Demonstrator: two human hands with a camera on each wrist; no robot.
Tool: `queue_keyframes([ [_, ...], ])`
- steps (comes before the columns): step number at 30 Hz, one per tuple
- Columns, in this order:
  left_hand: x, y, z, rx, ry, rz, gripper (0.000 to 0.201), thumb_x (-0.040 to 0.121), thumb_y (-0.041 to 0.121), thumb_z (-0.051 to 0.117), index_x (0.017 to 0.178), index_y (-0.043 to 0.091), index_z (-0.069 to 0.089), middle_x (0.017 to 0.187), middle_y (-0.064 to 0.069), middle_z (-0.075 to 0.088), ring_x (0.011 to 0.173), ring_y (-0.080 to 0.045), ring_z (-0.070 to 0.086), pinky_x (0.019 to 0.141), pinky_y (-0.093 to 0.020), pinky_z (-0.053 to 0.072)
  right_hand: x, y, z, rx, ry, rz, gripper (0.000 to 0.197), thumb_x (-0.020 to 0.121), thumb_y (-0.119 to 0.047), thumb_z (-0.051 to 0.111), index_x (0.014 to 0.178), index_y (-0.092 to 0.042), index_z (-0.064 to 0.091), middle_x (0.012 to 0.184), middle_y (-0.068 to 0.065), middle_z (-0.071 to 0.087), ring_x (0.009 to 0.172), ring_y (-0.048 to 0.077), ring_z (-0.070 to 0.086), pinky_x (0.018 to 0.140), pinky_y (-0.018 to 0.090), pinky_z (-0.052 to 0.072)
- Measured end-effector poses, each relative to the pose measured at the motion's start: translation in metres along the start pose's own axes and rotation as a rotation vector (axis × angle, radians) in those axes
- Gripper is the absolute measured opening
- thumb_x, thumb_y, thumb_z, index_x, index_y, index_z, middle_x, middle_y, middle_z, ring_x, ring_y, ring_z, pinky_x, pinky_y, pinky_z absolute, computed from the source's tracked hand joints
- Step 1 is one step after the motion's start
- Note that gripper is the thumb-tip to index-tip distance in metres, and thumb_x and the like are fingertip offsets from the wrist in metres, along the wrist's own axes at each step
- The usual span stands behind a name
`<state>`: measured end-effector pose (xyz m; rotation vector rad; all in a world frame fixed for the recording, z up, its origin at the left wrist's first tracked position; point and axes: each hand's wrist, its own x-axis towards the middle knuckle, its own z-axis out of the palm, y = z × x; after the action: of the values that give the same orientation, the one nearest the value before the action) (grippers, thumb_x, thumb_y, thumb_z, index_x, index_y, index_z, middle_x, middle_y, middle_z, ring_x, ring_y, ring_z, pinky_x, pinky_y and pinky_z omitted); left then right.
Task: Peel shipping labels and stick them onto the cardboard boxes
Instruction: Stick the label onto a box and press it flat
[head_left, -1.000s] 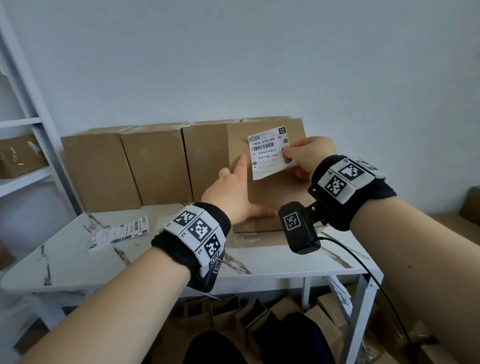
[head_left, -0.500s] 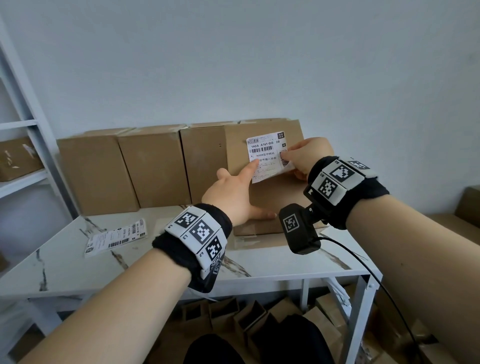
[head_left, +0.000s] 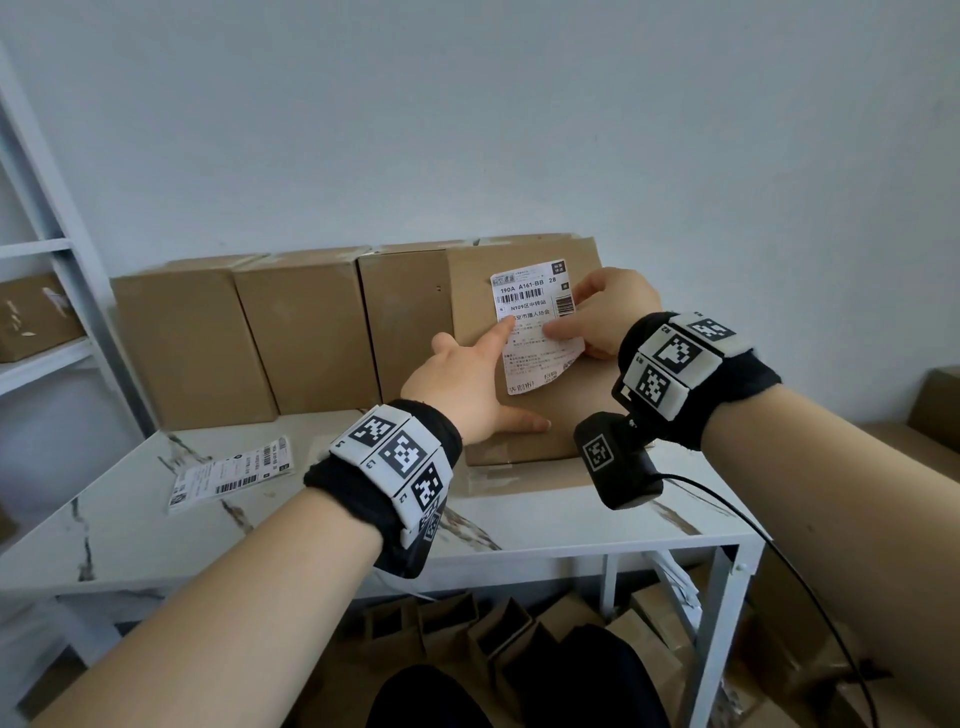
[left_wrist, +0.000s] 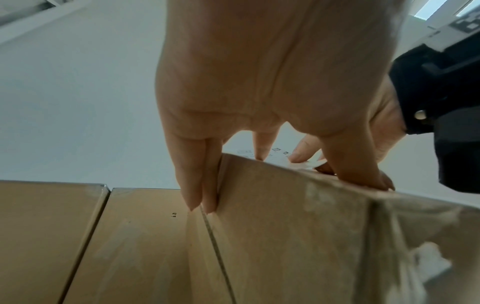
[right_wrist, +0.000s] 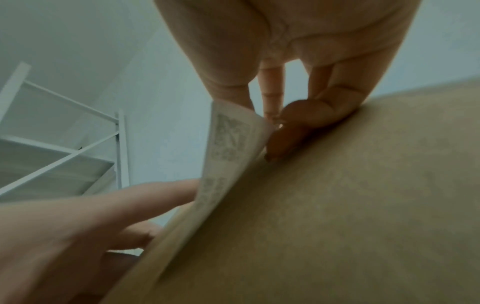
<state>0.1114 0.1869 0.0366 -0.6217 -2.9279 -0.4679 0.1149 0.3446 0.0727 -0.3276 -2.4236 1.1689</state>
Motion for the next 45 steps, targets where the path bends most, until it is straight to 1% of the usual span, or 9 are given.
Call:
queue_keyframes([
  [3,0.001,-0.001,0.000,0.004,-0.002,-0.002,0.113,0.059,0.071,0.070,0.146,0.045,0.002,0.124,-0.011,0.032,0.101,-0.030,0.054,0.081,-0.034,0.049,-0.003,-0.001,-0.001,-0.061,-0.016,-0.025,0.041,0.067,-0.019,0.083,0.099,-0.011,0.060,0.099,0.005,0.069,0.092,0.024,0.067,0.082,0.043,0.056],
  [10,0.003,0.000,0.000,-0.008,-0.010,-0.014,0.113,0.059,0.069,0.071,0.146,0.046,0.001,0.126,-0.011,0.032,0.102,-0.029,0.054,0.079,-0.032,0.046,-0.006,0.006,-0.004,-0.151,-0.003,-0.052,0.048,0.066,-0.022,0.083,0.103,-0.016,0.054,0.091,-0.002,0.062,0.084,0.019,0.063,0.074,0.031,0.053],
  [17,0.003,0.000,-0.001,0.006,-0.018,-0.023,0.114,0.059,0.070,0.070,0.146,0.045,0.001,0.128,-0.012,0.032,0.105,-0.031,0.054,0.084,-0.035,0.049,-0.007,0.010,-0.006,-0.087,-0.030,-0.019,0.052,0.063,-0.013,0.085,0.104,-0.016,0.053,0.094,0.002,0.061,0.087,0.025,0.066,0.080,0.042,0.057],
  [23,-0.001,0.002,-0.002,0.033,-0.020,-0.018,0.114,0.060,0.070,0.069,0.146,0.043,0.000,0.127,-0.012,0.032,0.102,-0.030,0.055,0.085,-0.037,0.052,-0.002,0.003,-0.024,-0.193,0.026,-0.070,0.049,0.071,-0.025,0.078,0.113,-0.016,0.055,0.112,0.006,0.055,0.086,0.020,0.054,0.070,0.027,0.043],
  [26,-0.003,0.003,-0.003,0.055,-0.019,-0.006,0.113,0.061,0.071,0.068,0.147,0.042,-0.001,0.126,-0.013,0.033,0.094,-0.029,0.055,0.083,-0.037,0.053,0.007,-0.012,-0.031,-0.307,0.093,-0.190,0.062,0.074,-0.029,0.074,0.129,-0.019,0.048,0.134,0.009,0.042,0.107,0.025,0.051,0.082,0.030,0.044],
  [28,-0.004,0.004,-0.003,0.060,-0.019,-0.009,0.113,0.062,0.071,0.067,0.147,0.042,-0.001,0.125,-0.013,0.033,0.090,-0.028,0.054,0.081,-0.036,0.053,0.014,-0.022,-0.027,-0.435,0.050,-0.265,0.078,0.072,-0.035,0.076,0.139,-0.023,0.038,0.146,0.006,0.030,0.129,0.028,0.036,0.100,0.040,0.040],
  [31,-0.006,0.005,-0.002,0.064,-0.014,-0.020,0.113,0.062,0.070,0.069,0.146,0.044,-0.001,0.122,-0.012,0.033,0.093,-0.029,0.055,0.080,-0.037,0.053,0.025,-0.033,-0.017,-0.572,-0.081,-0.291,0.103,0.066,-0.046,0.079,0.148,-0.027,0.020,0.157,0.001,0.011,0.142,0.032,0.013,0.110,0.049,0.027],
  [36,-0.008,0.006,-0.004,0.038,-0.011,-0.012,0.111,0.061,0.068,0.071,0.143,0.048,-0.001,0.116,-0.011,0.035,0.088,-0.031,0.057,0.081,-0.040,0.054,0.039,-0.037,-0.007,-0.684,-0.194,-0.289,0.108,0.054,-0.067,0.075,0.142,-0.024,0.030,0.141,0.003,0.042,0.131,0.030,0.032,0.109,0.047,0.030],
  [45,0.016,0.006,-0.044,0.124,-0.057,-0.038,0.122,0.063,0.066,0.071,0.149,0.030,-0.008,0.147,-0.018,0.027,0.115,-0.030,0.053,0.091,-0.040,0.051,0.039,-0.029,-0.011,-0.657,-0.143,-0.332,0.099,0.059,-0.055,0.079,0.141,-0.022,0.034,0.134,0.004,0.045,0.126,0.028,0.033,0.103,0.038,0.031],
])
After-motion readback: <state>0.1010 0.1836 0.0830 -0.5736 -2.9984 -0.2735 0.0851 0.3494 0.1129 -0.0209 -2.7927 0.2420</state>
